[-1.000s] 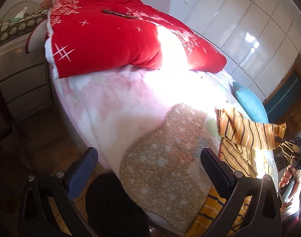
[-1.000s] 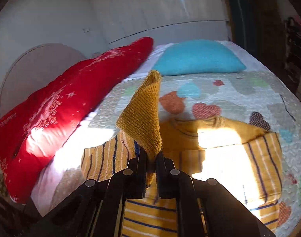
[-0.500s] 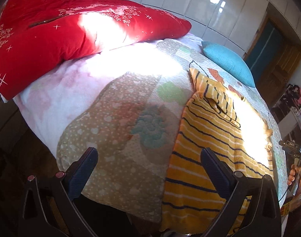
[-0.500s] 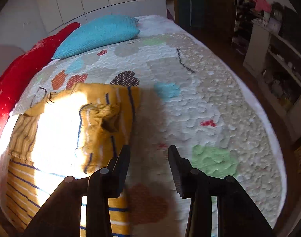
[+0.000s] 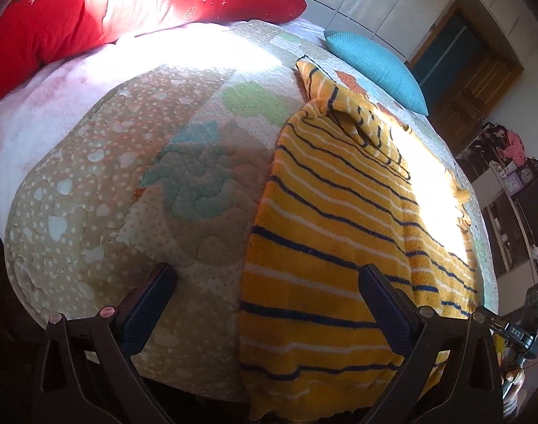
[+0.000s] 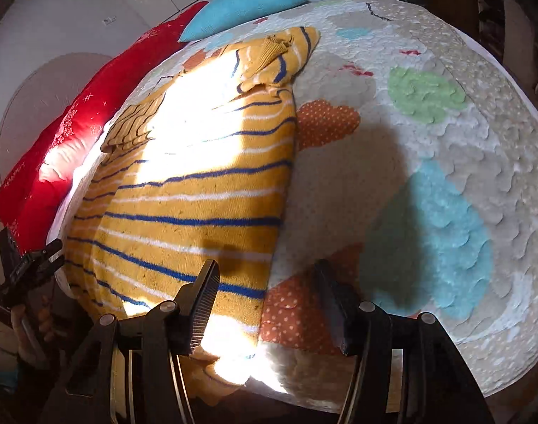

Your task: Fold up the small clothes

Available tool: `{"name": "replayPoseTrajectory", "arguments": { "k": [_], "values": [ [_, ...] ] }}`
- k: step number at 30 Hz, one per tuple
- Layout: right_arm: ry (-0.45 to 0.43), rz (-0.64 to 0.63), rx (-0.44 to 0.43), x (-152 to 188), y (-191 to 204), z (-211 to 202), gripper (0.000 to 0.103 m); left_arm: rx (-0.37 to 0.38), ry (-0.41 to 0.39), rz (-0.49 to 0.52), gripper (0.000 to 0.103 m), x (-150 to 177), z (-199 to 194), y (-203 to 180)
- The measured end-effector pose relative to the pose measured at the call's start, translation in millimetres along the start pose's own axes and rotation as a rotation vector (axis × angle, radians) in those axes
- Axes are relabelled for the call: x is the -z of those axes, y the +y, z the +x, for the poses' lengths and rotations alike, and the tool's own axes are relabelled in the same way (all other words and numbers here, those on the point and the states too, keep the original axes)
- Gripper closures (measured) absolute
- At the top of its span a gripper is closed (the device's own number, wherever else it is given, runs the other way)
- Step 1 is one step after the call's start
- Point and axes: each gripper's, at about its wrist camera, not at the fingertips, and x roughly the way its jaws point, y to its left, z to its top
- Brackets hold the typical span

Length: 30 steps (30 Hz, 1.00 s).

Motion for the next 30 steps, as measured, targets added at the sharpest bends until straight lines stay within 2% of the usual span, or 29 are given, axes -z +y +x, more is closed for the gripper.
{"name": "replayPoseTrajectory", "arguments": {
  "k": [1,4,5,12,17,18,19,20,21,22,23,24,30],
  "values": [
    [-0.029,0.006,-0.011,6.2,2.6,-3.9,0.041,0.012,0.003,0.011,0.0,3.8,0.4,-2.8],
    [0.007,0.09,-0.194,21.6,1.9,-6.5,0.041,0.106,0.03,0.043,0.001,19.3,0.8,-10.7],
    [0.032,0.101,-0.218,28.5,2.0,-4.2,0.041,0.127,0.039,0.057,0.001,25.9,1.6,-13.4],
    [0.152,0.134,-0.228,79.9,9.7,20.1,0.041,0.166,0.03,0.137,0.001,59.5,3.4,-23.6],
    [0.212,0.15,-0.248,95.1,22.7,44.4,0.041,0.21,0.089,0.079,0.005,65.9,11.0,-17.5],
    [0.22,0.147,-0.247,97.2,27.0,49.3,0.041,0.195,0.103,0.072,0.018,67.3,12.3,-16.3],
    [0.228,0.141,-0.247,99.0,31.7,53.2,0.044,0.159,0.116,0.073,0.041,68.3,13.0,-14.8],
    [0.238,0.131,-0.247,100.3,35.2,55.6,0.06,0.126,0.13,0.073,0.052,68.9,14.3,-12.8],
    [0.248,0.116,-0.244,101.0,39.8,56.7,0.083,0.133,0.142,0.061,0.064,69.0,12.7,-8.8],
    [0.251,0.104,-0.241,100.8,44.3,56.3,0.088,0.158,0.15,0.034,0.079,68.7,8.4,-3.4],
    [0.242,0.097,-0.244,99.4,47.1,51.8,0.09,0.183,0.157,0.009,0.088,67.3,4.0,0.5],
    [0.226,0.094,-0.25,97.0,51.4,46.0,0.091,0.211,0.162,-0.012,0.093,65.3,-1.8,3.0],
    [0.098,0.037,-0.364,62.7,76.7,-4.7,0.092,0.289,0.075,-0.009,0.093,38.6,-44.8,-11.2]
  ]
}}
